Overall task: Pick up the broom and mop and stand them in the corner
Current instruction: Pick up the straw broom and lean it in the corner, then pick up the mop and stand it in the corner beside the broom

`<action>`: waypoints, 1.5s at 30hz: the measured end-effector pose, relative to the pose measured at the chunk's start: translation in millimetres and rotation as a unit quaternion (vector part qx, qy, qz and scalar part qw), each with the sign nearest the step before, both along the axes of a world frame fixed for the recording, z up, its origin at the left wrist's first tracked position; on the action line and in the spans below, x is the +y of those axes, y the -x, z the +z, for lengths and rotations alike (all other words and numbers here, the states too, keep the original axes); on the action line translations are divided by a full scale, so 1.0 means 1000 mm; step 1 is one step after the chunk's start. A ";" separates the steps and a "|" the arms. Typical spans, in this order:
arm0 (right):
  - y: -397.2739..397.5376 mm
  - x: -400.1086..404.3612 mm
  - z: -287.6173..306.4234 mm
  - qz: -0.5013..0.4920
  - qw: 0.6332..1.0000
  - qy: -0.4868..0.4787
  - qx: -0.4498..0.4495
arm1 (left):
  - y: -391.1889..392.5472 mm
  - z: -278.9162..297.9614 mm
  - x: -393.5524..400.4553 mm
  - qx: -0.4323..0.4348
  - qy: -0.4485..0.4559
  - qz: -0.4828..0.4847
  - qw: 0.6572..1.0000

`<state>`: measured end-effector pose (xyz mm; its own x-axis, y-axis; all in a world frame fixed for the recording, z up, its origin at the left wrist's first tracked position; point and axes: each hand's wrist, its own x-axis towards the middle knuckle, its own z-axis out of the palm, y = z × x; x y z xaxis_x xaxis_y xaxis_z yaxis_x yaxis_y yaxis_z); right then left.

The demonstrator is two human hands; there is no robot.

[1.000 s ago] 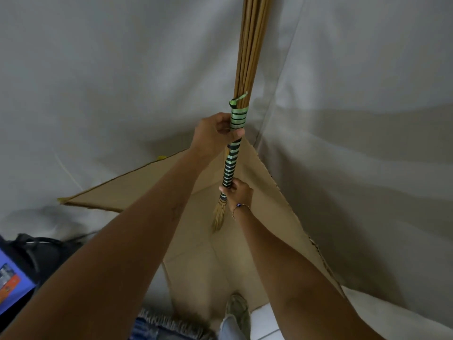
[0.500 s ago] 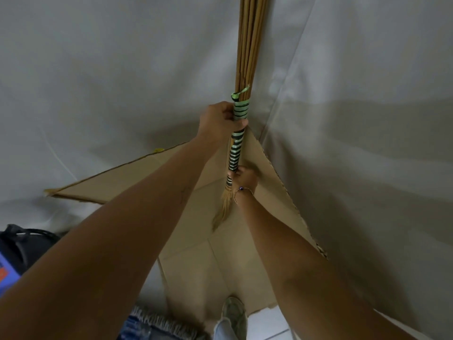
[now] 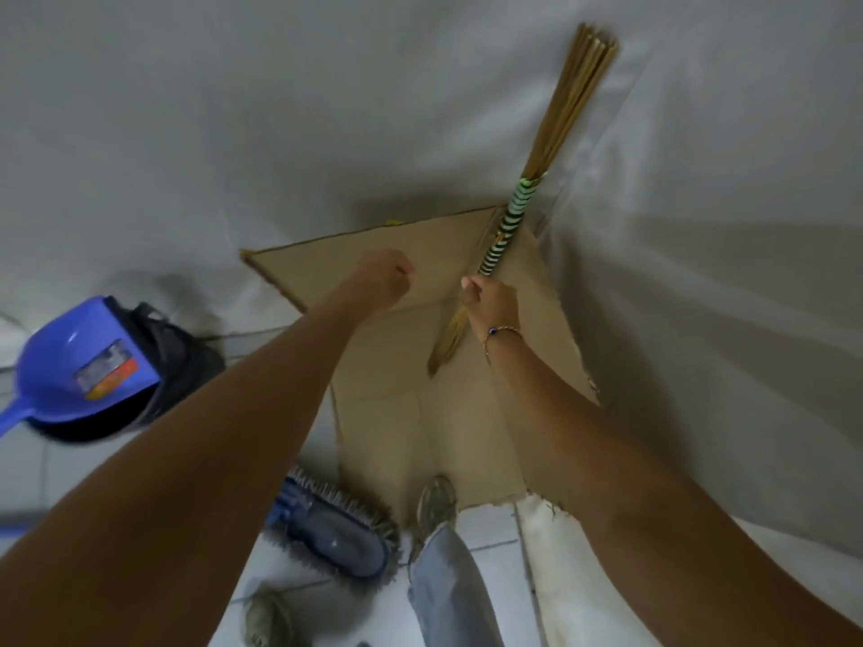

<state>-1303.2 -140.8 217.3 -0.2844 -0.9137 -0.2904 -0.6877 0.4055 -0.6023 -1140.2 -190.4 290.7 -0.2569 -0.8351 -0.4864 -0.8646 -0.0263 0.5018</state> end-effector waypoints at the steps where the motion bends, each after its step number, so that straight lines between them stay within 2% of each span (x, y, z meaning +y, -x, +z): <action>1: -0.016 0.013 0.019 0.056 0.997 -0.016 0.041 | -0.024 0.016 0.019 -0.027 -0.001 -0.038 0.999; 3: -0.054 0.043 0.055 0.173 0.978 -0.061 0.094 | -0.076 0.046 0.062 -0.061 -0.016 -0.071 0.996; 6: -0.111 0.084 0.087 0.287 0.946 -0.102 0.110 | -0.150 0.077 0.125 -0.105 -0.029 -0.068 0.992; 10: -0.230 0.144 0.127 0.429 0.891 -0.079 0.123 | -0.276 0.111 0.216 -0.158 -0.040 -0.014 0.987; 12: -0.288 0.170 0.141 0.458 0.877 -0.056 0.134 | -0.330 0.119 0.253 -0.175 -0.035 0.014 0.984; 19: -0.479 0.262 0.180 0.492 0.860 -0.043 0.128 | -0.489 0.150 0.385 -0.150 -0.033 0.129 0.980; 25: -0.602 0.334 0.191 0.523 0.833 -0.126 0.125 | -0.604 0.159 0.475 -0.110 -0.061 0.221 0.967; 34: -0.722 0.349 0.176 0.545 0.811 -0.145 0.157 | -0.706 0.135 0.512 -0.088 -0.078 0.287 0.951; 40: -0.853 0.326 0.156 0.558 0.802 -0.162 0.138 | -0.841 0.121 0.499 -0.091 -0.099 0.333 0.933; 45: -0.939 0.312 0.150 0.560 0.799 -0.171 0.133 | -0.917 0.122 0.484 -0.079 -0.118 0.337 0.931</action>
<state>-364.5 171.2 367.3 0.5635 -0.5181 -0.6435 -0.8201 -0.4451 -0.3598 -222.9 293.6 412.8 0.3776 -0.6462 -0.6632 -0.6745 -0.6826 0.2812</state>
